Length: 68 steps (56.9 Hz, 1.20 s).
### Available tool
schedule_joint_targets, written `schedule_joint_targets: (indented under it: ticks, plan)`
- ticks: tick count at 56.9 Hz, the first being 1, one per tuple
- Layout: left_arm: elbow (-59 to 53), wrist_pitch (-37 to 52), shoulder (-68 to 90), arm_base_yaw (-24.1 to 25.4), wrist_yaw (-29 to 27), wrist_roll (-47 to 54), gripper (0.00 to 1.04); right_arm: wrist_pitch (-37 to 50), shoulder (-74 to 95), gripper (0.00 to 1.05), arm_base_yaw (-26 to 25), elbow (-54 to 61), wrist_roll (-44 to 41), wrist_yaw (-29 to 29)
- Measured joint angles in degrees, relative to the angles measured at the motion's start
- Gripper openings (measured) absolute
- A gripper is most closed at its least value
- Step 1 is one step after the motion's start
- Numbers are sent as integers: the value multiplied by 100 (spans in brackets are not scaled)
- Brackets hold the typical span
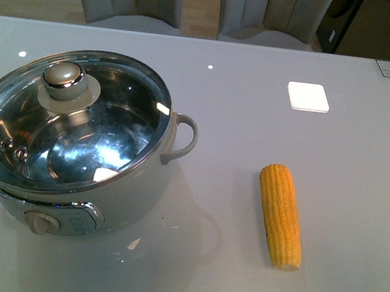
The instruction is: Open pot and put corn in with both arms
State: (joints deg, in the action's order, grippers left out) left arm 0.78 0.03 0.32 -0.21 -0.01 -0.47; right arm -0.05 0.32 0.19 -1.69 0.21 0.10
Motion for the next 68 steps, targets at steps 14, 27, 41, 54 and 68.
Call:
schedule_joint_targets:
  ticks: [14,27,41,54,68]
  plan:
    - [0,0,0,0,0,0,98,0,0,96,0,0,0,0]
    - [0,0,0,0,0,0,98,0,0,96,0,0,0,0]
    - [0,0,0,0,0,-2,98,0,0,96,0,0,0,0]
    - [938,-2629,1554,33,-13,-267,98,0,-2,96,0,0,0,-9]
    - [1213,-1690,2782,-354,-234,-348,98,0,-2,96,0,0,0,0]
